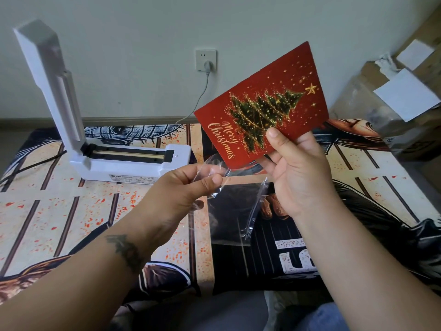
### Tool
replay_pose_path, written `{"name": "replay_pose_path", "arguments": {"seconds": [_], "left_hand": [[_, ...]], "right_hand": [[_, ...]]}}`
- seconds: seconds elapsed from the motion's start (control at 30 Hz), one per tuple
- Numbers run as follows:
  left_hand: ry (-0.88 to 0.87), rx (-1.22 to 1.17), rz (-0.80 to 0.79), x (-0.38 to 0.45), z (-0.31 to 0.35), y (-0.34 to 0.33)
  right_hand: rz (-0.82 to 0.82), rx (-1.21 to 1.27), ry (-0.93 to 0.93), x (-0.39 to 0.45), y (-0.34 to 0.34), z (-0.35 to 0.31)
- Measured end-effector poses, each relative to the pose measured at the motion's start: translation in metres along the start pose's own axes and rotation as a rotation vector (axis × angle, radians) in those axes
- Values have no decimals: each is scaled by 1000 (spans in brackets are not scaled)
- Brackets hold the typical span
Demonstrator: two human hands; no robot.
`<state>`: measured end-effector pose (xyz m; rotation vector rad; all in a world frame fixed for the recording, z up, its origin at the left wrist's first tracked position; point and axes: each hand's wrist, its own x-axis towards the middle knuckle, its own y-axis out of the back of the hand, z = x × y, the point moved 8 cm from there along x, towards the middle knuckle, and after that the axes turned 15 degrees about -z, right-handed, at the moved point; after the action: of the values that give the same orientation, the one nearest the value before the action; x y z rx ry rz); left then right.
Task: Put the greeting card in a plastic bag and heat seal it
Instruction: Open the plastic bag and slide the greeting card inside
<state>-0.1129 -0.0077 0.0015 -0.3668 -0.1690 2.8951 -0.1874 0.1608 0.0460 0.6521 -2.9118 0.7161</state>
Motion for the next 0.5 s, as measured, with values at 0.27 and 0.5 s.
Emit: {"name": "replay_pose_path", "arguments": {"seconds": [0.27,0.5], "left_hand": [[-11,-60,1,1,0,4],[-33,-76,10,-2,2,6]], "right_hand": [[-23,-9,-20,1,0,4],[-7,-10,-49,0,1,9]]}}
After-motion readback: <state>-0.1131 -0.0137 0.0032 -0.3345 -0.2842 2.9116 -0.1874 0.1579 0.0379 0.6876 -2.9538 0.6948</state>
